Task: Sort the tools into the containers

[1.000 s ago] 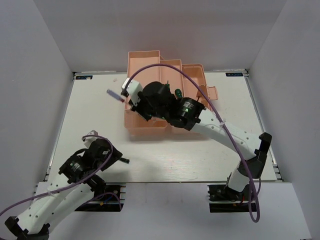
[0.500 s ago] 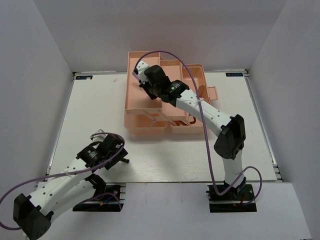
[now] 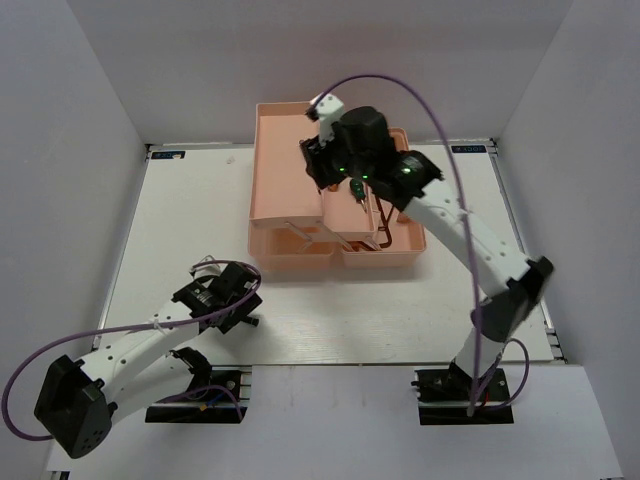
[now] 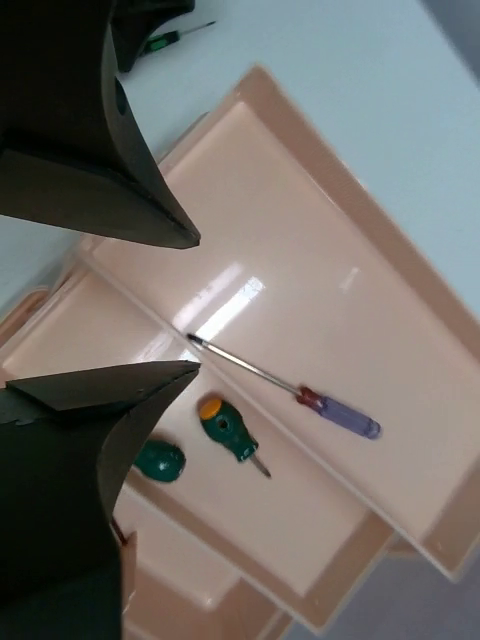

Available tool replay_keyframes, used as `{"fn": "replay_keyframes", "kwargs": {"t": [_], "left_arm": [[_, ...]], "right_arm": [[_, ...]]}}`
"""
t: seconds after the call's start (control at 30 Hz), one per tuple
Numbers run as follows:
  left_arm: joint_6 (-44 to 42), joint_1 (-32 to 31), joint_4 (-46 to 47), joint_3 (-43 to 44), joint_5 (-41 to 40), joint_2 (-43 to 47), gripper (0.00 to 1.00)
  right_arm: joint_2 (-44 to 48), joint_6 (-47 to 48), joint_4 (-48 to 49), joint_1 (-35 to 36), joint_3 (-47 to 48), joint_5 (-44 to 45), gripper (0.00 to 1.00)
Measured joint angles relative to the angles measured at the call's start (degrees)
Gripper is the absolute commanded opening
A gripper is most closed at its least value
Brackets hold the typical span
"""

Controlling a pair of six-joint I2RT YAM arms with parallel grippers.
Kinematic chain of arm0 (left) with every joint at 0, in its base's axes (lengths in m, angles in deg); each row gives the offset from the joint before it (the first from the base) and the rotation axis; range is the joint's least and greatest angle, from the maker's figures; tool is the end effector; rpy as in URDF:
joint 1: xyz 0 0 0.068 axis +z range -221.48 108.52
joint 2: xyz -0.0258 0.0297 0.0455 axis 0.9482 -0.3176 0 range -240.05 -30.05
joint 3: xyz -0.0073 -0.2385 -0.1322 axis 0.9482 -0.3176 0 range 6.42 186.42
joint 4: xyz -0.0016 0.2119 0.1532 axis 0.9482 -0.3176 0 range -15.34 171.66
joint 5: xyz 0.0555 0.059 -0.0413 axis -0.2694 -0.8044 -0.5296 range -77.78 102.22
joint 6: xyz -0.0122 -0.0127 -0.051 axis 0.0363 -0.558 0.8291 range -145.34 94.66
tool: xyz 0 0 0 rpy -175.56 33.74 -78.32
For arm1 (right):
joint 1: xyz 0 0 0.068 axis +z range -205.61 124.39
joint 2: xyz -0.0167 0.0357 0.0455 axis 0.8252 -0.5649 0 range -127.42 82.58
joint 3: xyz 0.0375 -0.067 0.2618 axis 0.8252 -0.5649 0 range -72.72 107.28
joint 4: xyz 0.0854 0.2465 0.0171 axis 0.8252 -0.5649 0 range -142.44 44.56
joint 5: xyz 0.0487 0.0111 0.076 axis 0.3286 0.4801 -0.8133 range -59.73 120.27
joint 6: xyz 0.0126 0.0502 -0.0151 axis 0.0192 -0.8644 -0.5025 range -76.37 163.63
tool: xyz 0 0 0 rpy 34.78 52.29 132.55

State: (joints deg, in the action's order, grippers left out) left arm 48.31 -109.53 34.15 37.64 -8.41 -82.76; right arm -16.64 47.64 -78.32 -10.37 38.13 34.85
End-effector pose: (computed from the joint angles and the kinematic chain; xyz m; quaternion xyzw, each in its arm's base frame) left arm 0.1247 -0.0817 0.1894 -0.3268 0.9111 -0.0496 0.2464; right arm 0.2782 0.2765 0.4425 -0.3231 0.7591 0.1677 0.5396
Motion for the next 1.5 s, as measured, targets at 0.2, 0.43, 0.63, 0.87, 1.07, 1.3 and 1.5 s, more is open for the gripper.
{"fn": "replay_keyframes", "kwargs": {"t": [0.2, 0.43, 0.63, 0.87, 1.07, 1.3, 1.5], "left_arm": [[0.4, 0.0, 0.8, 0.0, -0.1, -6.1, 0.72], [0.5, 0.0, 0.8, 0.1, 0.2, -11.1, 0.68], [0.5, 0.1, 0.9, 0.3, 0.3, -13.9, 0.45], [0.9, -0.1, 0.9, 0.5, 0.8, -13.7, 0.04], [-1.4, -0.7, -8.4, 9.2, -1.2, -2.4, 0.00], [-19.3, -0.7, -4.9, 35.0, -6.6, 4.0, 0.00], [-36.8, -0.3, 5.8, 53.8, -3.7, -14.1, 0.00]], "right_arm": [[16.6, -1.0, 3.7, -5.3, -13.9, -1.4, 0.58], [23.9, -2.5, 5.9, -9.9, -30.9, -2.4, 0.58], [26.9, -5.1, 5.9, -13.0, -37.0, -5.0, 0.58], [33.6, -7.3, 6.1, -15.9, -39.4, -7.3, 0.90], [37.5, -5.3, 5.7, -17.4, -42.4, -8.0, 0.20], [38.9, -1.9, 4.3, -19.6, -49.4, -13.8, 0.00], [39.0, 6.4, 1.9, -20.1, -54.8, -26.9, 0.18]]}}
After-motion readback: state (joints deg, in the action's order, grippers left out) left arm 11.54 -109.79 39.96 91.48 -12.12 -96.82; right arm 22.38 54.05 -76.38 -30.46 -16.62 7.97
